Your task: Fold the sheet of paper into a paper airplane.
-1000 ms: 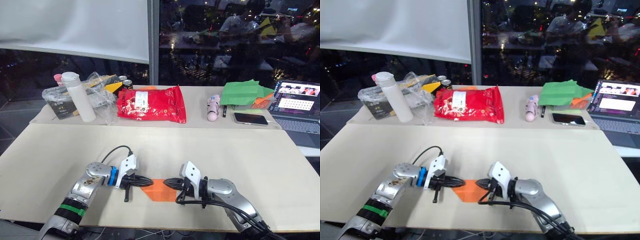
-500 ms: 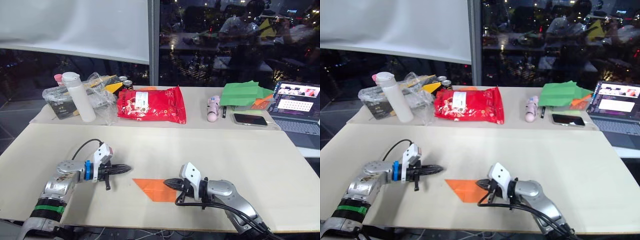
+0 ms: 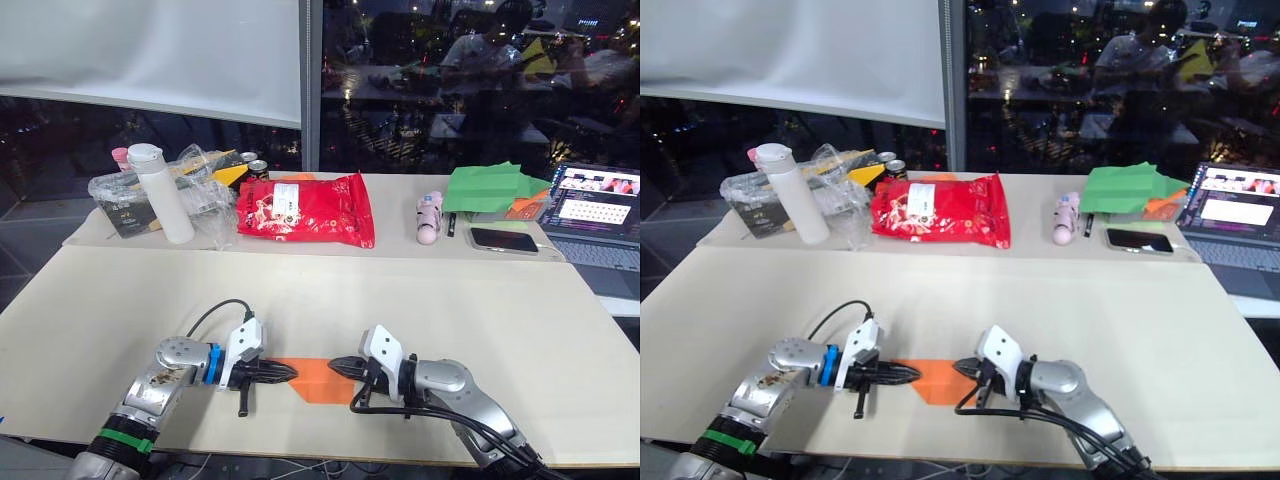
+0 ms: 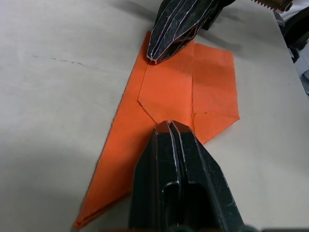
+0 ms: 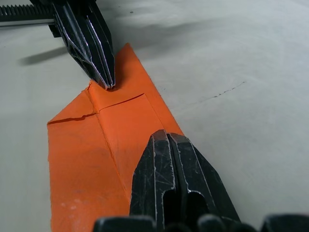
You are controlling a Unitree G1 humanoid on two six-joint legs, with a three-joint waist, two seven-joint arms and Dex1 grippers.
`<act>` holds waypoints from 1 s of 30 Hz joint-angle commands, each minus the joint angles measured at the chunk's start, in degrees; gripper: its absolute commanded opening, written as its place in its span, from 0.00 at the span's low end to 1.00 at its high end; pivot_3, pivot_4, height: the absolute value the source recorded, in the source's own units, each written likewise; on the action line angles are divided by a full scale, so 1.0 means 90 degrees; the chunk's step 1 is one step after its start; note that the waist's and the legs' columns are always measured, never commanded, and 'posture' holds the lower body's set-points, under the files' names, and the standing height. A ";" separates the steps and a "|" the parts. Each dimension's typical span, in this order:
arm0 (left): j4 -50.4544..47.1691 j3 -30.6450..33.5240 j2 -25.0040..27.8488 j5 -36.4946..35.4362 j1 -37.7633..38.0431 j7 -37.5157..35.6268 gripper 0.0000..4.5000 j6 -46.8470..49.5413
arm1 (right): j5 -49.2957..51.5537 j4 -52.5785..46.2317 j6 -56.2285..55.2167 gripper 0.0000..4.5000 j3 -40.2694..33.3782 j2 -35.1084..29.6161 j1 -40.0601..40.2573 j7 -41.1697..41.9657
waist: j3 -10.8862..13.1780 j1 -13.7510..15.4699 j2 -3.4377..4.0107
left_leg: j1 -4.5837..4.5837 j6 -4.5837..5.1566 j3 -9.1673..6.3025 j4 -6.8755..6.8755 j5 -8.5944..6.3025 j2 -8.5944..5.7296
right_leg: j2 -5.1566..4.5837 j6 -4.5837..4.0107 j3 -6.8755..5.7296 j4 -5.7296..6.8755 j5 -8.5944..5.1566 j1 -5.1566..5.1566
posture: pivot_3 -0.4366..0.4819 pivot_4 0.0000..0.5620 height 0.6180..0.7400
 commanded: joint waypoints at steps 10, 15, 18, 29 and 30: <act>0.0465 -0.0214 -0.0097 0.0299 0.0113 0.0102 0.00 -0.0299 | 0.0786 -0.1022 0.1065 0.00 -0.0878 -0.0645 0.0401 0.0185 | -0.0033 0.0023 0.0038 | -0.0003 -0.0001 0.0000 0.0002 -0.0001 -0.0005 | -0.0005 -0.0003 0.0000 -0.0005 -0.0003 0.0005 | 0.48 0.27 0.79; 0.0347 -0.0156 -0.0094 0.0289 0.0119 0.0116 0.00 -0.0260 | 0.1235 -0.1260 0.1303 0.35 -0.1149 -0.1045 0.0386 0.0665 | -0.0026 0.0007 0.0043 | -0.0006 0.0000 0.0000 0.0002 -0.0001 -0.0005 | -0.0004 -0.0003 0.0001 -0.0005 -0.0003 0.0002 | 0.48 0.27 0.79; 0.0278 -0.0149 -0.0075 0.0314 0.0141 0.0112 0.00 -0.0287 | 0.1201 -0.1155 0.1312 0.58 -0.1134 -0.1116 0.0267 0.0723 | -0.0026 -0.0001 0.0042 | -0.0005 0.0000 0.0000 0.0001 -0.0001 -0.0005 | -0.0003 -0.0003 0.0001 -0.0004 -0.0004 -0.0001 | 0.48 0.27 0.79; -0.0497 0.0002 0.0134 0.0173 0.0279 0.0214 0.00 0.0077 | 0.1325 -0.0709 0.1687 0.65 -0.0657 -0.0756 -0.0182 0.1166 | -0.0016 -0.0005 0.0034 | -0.0020 0.0005 0.0000 -0.0001 -0.0004 -0.0004 | -0.0003 -0.0002 0.0001 -0.0005 -0.0003 -0.0017 | 0.48 0.27 0.79; -0.0603 0.0008 0.0180 0.0163 0.0305 0.0219 0.00 0.0148 | 0.1327 -0.0672 0.1684 0.65 -0.0658 -0.0706 -0.0202 0.1143 | -0.0014 -0.0004 0.0032 | -0.0021 0.0005 0.0000 -0.0001 -0.0004 -0.0004 | -0.0003 -0.0002 0.0001 -0.0006 -0.0003 -0.0017 | 0.48 0.27 0.79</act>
